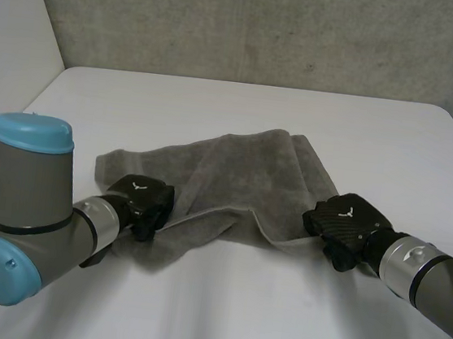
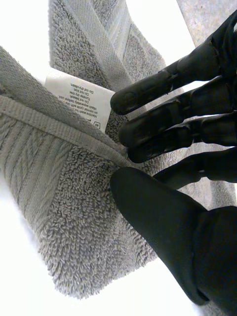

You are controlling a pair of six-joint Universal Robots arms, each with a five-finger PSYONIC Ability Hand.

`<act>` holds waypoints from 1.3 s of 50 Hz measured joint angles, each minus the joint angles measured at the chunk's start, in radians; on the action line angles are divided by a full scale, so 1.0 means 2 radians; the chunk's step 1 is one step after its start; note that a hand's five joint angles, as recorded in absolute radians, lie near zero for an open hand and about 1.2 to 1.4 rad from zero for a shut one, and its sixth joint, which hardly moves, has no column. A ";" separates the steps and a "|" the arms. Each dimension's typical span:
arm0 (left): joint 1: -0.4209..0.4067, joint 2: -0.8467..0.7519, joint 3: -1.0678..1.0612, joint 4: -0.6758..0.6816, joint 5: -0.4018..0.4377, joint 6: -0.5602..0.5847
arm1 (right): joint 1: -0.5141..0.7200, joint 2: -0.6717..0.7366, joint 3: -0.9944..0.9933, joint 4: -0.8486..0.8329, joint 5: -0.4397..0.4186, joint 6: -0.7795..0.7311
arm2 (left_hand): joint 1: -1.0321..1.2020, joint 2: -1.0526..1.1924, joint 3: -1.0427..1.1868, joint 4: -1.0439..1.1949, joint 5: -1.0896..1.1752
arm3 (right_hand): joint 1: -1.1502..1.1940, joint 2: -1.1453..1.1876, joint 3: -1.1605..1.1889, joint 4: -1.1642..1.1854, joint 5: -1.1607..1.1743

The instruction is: Fold the towel.

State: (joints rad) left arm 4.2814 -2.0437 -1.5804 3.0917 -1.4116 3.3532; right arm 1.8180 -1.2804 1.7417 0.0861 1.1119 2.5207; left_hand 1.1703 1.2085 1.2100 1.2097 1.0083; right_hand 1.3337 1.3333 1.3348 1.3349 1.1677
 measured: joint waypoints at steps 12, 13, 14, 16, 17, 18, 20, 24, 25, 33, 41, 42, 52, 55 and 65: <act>-0.008 0.007 -0.009 0.001 -0.014 0.002 | 0.000 -0.007 0.005 0.000 -0.001 0.006 | -0.285 -0.306 -0.306 -0.305 -0.293 | 0.000 0.000 0.000 0.000 0.000; -0.008 0.007 -0.009 0.002 -0.016 0.002 | 0.000 -0.006 0.005 0.000 -0.001 0.006 | -0.288 -0.309 -0.309 -0.309 -0.297 | 0.000 0.000 0.000 0.000 0.000; -0.008 0.006 -0.008 0.002 -0.021 0.002 | 0.000 -0.006 0.005 0.000 -0.001 0.006 | -0.292 -0.313 -0.313 -0.313 -0.301 | 0.000 0.000 0.000 0.000 0.000; -0.009 0.005 -0.007 0.003 -0.027 0.002 | 0.000 -0.006 0.005 0.000 -0.001 0.006 | -0.295 -0.315 -0.315 -0.315 -0.304 | 0.000 0.000 0.000 0.000 0.000; -0.009 0.004 -0.006 0.003 -0.031 0.002 | 0.000 -0.006 0.005 0.000 -0.001 0.006 | -0.295 -0.315 -0.315 -0.315 -0.304 | 0.000 0.000 0.000 0.000 0.000; -0.009 0.003 -0.006 0.003 -0.032 0.002 | 0.000 -0.006 0.005 0.000 -0.001 0.006 | -0.295 -0.315 -0.315 -0.315 -0.304 | 0.000 0.000 0.000 0.000 0.000; -0.010 0.001 -0.005 0.004 -0.036 0.002 | 0.000 -0.005 0.005 -0.001 -0.001 0.006 | -0.295 -0.315 -0.315 -0.315 -0.304 | 0.000 0.000 0.000 0.000 0.000; -0.014 -0.002 -0.003 0.004 -0.039 0.002 | -0.003 -0.005 0.006 -0.001 -0.001 0.006 | -0.295 -0.315 -0.315 -0.315 -0.303 | 0.000 0.000 0.000 0.000 0.000; -0.015 -0.003 -0.002 0.004 -0.039 0.002 | -0.004 -0.005 0.006 -0.001 -0.001 0.006 | -0.295 -0.314 -0.315 -0.315 -0.302 | 0.000 0.000 0.000 0.000 0.000; -0.022 -0.013 -0.002 0.004 -0.040 0.001 | -0.008 -0.003 0.007 -0.001 -0.001 0.006 | -0.232 -0.255 -0.256 -0.256 -0.243 | 0.000 0.000 0.000 0.000 0.000; -0.030 -0.013 -0.006 0.005 -0.040 0.000 | -0.011 -0.004 0.004 -0.001 -0.001 0.006 | -0.026 -0.039 -0.040 -0.039 -0.032 | 0.000 0.000 0.000 0.000 0.000; -0.030 -0.012 -0.006 0.005 -0.040 0.000 | -0.012 -0.005 0.004 -0.001 -0.001 0.006 | -0.021 -0.031 -0.033 -0.032 -0.026 | 0.000 0.000 0.000 0.000 0.000; -0.010 0.107 0.020 0.017 -0.047 0.001 | -0.027 -0.115 -0.051 0.006 0.000 0.053 | 0.005 0.002 0.001 0.002 0.006 | 0.000 0.000 0.000 0.000 0.000; -0.004 0.159 0.036 0.020 -0.048 0.002 | -0.032 -0.158 -0.090 0.016 -0.003 0.090 | 0.005 0.003 0.002 0.003 0.006 | 0.000 0.000 0.000 0.000 0.000; 0.002 0.252 0.087 0.019 -0.047 0.006 | -0.059 -0.196 -0.257 0.134 -0.024 0.135 | 0.007 0.003 0.003 0.004 0.007 | 0.000 0.000 0.002 0.000 0.001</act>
State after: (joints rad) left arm 4.2848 -1.5387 -1.4057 3.1307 -1.5060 3.3644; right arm 1.6991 -1.6723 1.2285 0.3532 1.0639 2.7907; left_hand 1.1842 1.2151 1.2160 1.2177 1.0214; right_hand 1.3338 1.3336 1.3393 1.3351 1.1697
